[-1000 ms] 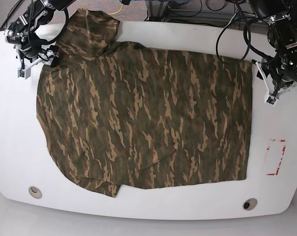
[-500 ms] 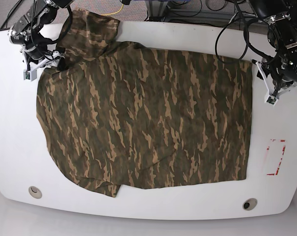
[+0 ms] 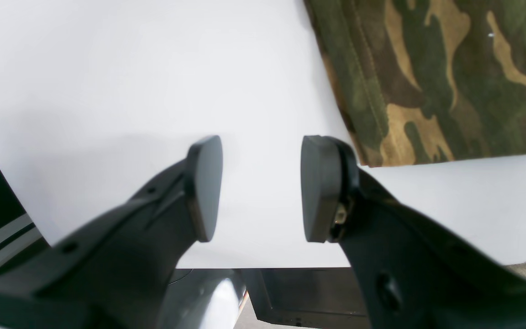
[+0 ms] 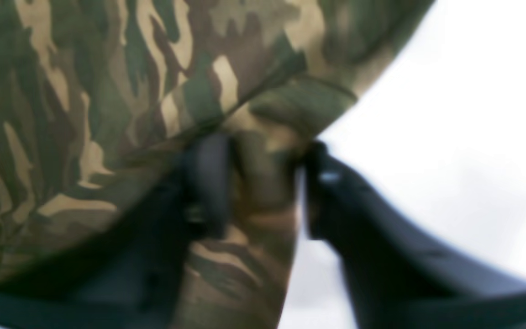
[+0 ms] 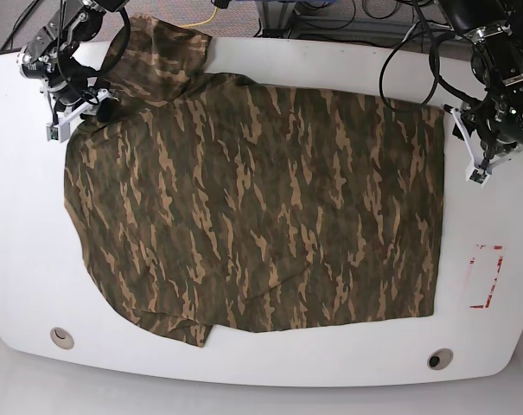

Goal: Layout the t-shirt on the table in an organized manner, then fold the t-shirt properly
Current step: 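Grasp the shoulder edges of the shirt with both grippers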

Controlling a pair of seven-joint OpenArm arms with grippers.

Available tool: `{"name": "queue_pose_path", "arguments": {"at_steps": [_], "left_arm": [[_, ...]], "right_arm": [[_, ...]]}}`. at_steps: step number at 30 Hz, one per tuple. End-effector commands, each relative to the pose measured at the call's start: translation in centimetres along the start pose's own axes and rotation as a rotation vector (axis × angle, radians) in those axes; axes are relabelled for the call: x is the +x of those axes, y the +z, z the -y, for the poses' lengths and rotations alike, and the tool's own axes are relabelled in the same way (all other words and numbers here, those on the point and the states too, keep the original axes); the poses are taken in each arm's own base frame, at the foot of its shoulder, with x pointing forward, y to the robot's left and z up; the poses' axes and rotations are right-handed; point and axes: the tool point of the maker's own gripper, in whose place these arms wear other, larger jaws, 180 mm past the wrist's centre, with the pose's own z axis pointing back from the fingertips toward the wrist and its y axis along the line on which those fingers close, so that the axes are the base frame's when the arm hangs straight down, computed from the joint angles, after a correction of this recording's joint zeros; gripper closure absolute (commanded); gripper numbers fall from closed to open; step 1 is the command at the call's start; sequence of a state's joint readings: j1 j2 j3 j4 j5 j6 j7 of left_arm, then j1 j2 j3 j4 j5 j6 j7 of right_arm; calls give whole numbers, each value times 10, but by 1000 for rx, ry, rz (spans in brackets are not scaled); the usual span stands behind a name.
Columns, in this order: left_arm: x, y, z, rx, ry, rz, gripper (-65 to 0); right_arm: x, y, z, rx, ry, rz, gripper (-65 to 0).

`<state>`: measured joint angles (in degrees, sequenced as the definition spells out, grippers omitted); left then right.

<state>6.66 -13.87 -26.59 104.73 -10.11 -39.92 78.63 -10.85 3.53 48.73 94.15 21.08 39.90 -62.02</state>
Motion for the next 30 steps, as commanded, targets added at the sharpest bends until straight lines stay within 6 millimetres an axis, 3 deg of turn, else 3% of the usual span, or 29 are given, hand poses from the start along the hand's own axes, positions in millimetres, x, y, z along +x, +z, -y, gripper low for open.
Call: {"name": "queue_pose_path", "arguments": {"at_steps": [1, 3, 8, 15, 23, 30], "left_arm": [[6, 6, -9, 29, -9, 19, -249], [6, 6, -10, 30, -7, 19, -249], [0, 8, -17, 44, 24, 14, -249], [-27, 1, -32, 41, 131, -36, -249], [-53, -19, -7, -149, 270, -29, -249], [-63, -22, 15, -252, 307, -4, -249]], "right_arm": [[-7, 0, -1, -3, 21, -46, -27], [-5, -1, -3, 2, 38, -50, 0], [-3, -2, -3, 5, 54, -51, -5], [-3, -1, -2, 2, 56, -53, -2], [-4, -1, -1, -1, 56, -55, -2], [-5, -1, -2, 0, 59, -58, -2]]}}
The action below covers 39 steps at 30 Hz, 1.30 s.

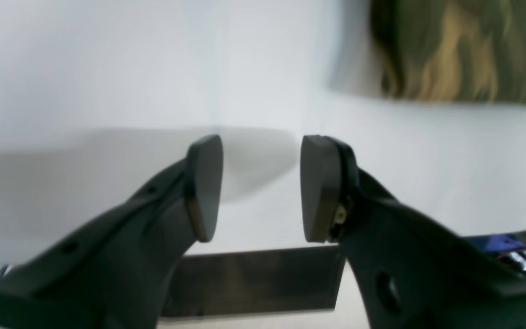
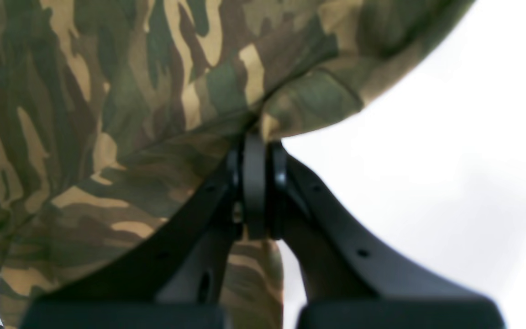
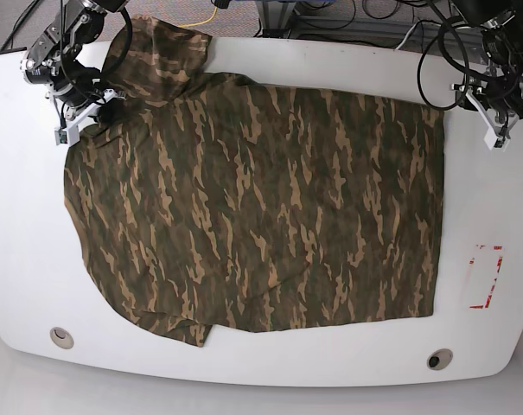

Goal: Layout the t-shirt on the table in an organized manner, then fold the t-shirt properly
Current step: 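Grasp the shoulder edges of the shirt with both grippers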

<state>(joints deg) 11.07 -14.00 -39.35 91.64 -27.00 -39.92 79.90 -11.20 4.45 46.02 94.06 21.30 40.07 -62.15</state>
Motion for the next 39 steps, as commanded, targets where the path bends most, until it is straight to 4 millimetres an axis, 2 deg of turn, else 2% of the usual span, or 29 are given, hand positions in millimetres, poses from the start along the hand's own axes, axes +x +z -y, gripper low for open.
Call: {"name": "queue_pose_path", "arguments": {"at_steps": [1, 10, 17, 20, 29, 39], "left_arm": [[3, 5, -1, 2, -14, 20, -249], [13, 4, 11, -62, -3, 83, -249], [23, 2, 29, -134, 14, 139, -249], [26, -2, 44, -181, 18, 156, -250], [33, -8, 59, -215, 0, 189, -322], [24, -20, 67, -216, 24, 152, -319]], "right_arm": [[-6, 3, 6, -22, 14, -40, -2], [-5, 4, 8, -26, 20, -40, -2], [-5, 4, 8, -27, 21, -39, -3], [-4, 4, 9, -28, 22, -39, -3], [-1, 7, 14, -40, 33, -39, -3], [-3, 7, 15, -45, 35, -44, -3]]}}
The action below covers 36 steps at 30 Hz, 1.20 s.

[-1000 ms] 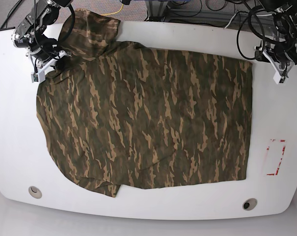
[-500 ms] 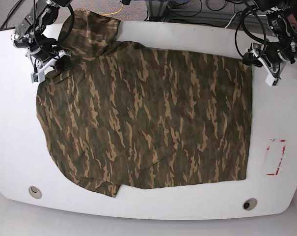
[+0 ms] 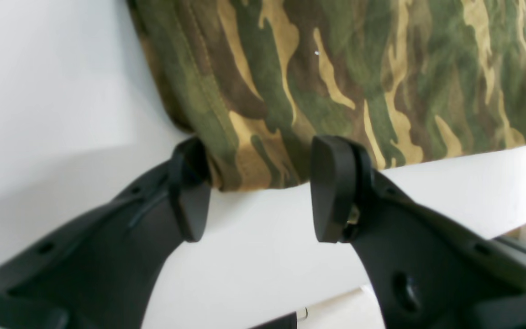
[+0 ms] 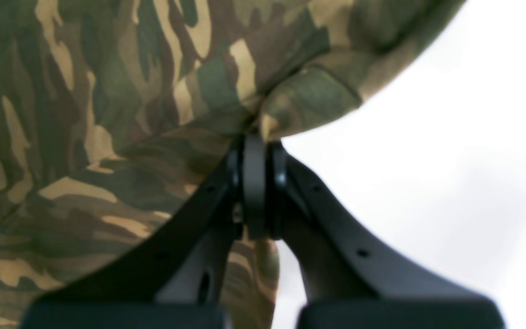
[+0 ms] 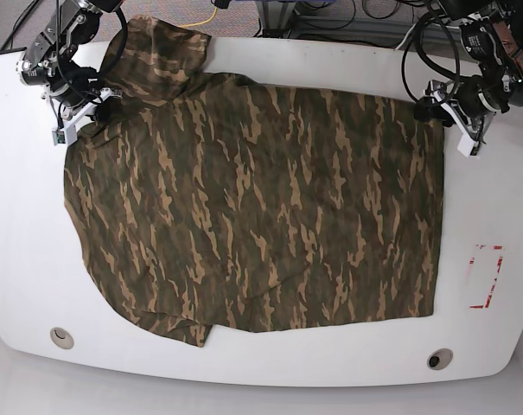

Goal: Layout the t-shirt on the table in an organized manner, then fold the t-shirt properly
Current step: 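Grasp the shoulder edges of the shirt with both grippers, then lift the shoulder edge with both grippers and fold it toward the hem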

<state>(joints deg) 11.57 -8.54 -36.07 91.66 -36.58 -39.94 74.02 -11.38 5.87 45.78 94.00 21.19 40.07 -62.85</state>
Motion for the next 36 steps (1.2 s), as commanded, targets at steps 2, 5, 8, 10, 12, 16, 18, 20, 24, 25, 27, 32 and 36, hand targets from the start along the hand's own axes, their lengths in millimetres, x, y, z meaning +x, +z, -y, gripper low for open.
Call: {"name": "queue_pose_path", "arguments": {"at_steps": [2, 5, 8, 10, 12, 16, 18, 20, 24, 25, 27, 32, 36], "left_arm": [[-14, -4, -5, 22, 6, -62, -317], [-17, -10, -4, 13, 24, -73, -276], [-18, -15, -4, 7, 37, -83, -194], [-20, -16, -6, 13, 40, -94, -132], [-22, -16, -8, 27, 36, -106, -92], [-22, -15, -10, 43, 28, -112, -44], [-22, -15, -10, 40, 30, -109, -43], [-21, -15, -10, 42, 28, -107, -43], [-16, -12, -10, 50, 16, -93, -42], [-15, -11, -10, 54, 11, -89, -42], [-11, -8, -10, 60, 1, -83, -42], [-3, -1, -8, 82, -32, -62, -42], [5, 8, -7, 107, -68, -54, -42]], "right_arm": [[-3, 4, 8, -28, 15, -27, -3], [-3, 4, 8, -29, 16, -28, -3], [-3, 4, 8, -31, 17, -28, -3], [-3, 4, 8, -31, 17, -28, -3], [-3, 4, 9, -32, 16, -27, -3], [-3, 4, 8, -31, 17, -28, -3], [-3, 4, 8, -31, 17, -28, -3], [-3, 4, 8, -31, 17, -28, -3], [-3, 4, 8, -30, 16, -27, -3], [-3, 4, 8, -30, 16, -27, -3], [-3, 4, 8, -27, 15, -26, -3], [9, 12, 9, -48, 41, 6, -3], [21, 29, 6, -82, 100, 47, -2]]}}
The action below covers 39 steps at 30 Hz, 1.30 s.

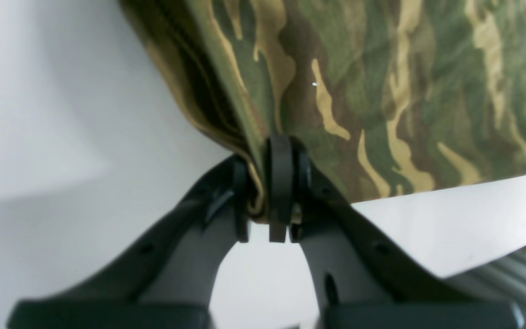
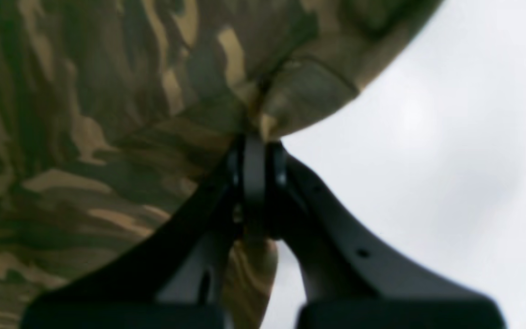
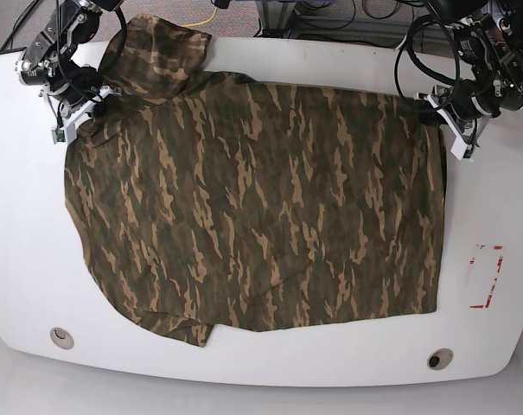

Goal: Layout the t-shirt on the table in an organized manner, then fold the t-shirt properly
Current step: 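Lift the shoulder edge with both grippers and fold it toward the hem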

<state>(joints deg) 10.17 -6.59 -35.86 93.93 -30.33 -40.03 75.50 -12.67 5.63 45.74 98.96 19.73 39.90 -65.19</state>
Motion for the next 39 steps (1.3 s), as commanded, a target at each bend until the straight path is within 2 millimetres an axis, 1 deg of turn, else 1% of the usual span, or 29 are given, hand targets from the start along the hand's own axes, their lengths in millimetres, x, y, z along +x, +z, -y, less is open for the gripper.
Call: {"name": "queue_pose_path", "arguments": {"at_steps": [1, 4, 6, 9, 11, 14, 17, 21, 26, 30, 35, 39], "left_arm": [[9, 13, -6, 52, -46, 3, -42], [15, 24, -5, 83, -83, 20, -42], [17, 31, -4, 101, -106, 25, -42], [20, 39, -4, 125, -132, 19, -42], [23, 41, -4, 132, -140, 27, -42], [26, 43, -6, 138, -146, 33, -43], [40, 47, -10, 151, -159, 59, -43], [55, 49, -10, 156, -165, 95, -44], [81, 52, -9, 160, -176, 152, -44], [92, 41, -2, 122, -186, 151, -44], [91, 25, 0, 73, -165, 120, -46], [90, 12, -2, 34, -127, 98, -47]], "right_arm": [[24, 20, 4, -43, 62, 81, -2], [34, 34, 1, -72, 105, 109, -2], [36, 42, 2, -93, 123, 99, -2], [36, 48, 2, -110, 136, 74, -2], [36, 51, 1, -104, 134, 71, -2], [38, 56, 6, -98, 106, 89, -2], [39, 57, 7, -92, 95, 102, -2], [51, 57, 6, -92, 94, 131, -2], [69, 58, 5, -90, 97, 176, -2], [85, 57, 6, -87, 108, 204, -3], [95, 41, 0, -35, 116, 196, -3], [97, 25, -1, 9, 76, 180, -3]]}}
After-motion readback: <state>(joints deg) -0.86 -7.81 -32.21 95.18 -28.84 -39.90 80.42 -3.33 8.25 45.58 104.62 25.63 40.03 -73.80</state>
